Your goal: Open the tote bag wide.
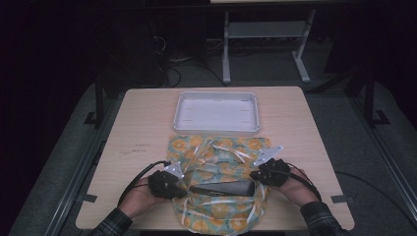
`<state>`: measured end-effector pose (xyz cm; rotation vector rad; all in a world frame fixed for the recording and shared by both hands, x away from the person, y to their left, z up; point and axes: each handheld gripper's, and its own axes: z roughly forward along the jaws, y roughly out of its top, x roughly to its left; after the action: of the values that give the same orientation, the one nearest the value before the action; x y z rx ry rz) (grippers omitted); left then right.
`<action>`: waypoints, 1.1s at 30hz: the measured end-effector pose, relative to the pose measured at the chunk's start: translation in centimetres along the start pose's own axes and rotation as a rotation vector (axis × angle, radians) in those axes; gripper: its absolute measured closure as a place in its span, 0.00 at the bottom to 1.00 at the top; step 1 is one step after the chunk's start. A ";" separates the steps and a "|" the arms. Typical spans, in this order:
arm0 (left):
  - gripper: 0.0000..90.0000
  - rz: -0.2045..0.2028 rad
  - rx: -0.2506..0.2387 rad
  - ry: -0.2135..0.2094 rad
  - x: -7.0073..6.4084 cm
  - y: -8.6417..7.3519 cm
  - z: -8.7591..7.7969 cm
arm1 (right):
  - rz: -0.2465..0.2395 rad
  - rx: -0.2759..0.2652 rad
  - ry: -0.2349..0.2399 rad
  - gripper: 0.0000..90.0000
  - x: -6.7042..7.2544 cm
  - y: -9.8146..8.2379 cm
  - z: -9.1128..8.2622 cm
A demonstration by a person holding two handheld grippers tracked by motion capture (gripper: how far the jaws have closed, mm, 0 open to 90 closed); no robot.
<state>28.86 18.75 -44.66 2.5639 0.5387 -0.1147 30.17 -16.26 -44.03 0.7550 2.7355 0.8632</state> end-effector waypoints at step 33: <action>0.69 0.059 -0.230 0.030 -0.6 4.2 -3.6 | -0.004 0.033 0.015 0.98 0.0 -0.5 1.4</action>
<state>29.92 17.09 -39.46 2.3573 0.4589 0.0061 30.43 -15.94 -45.48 0.7517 2.7698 0.8287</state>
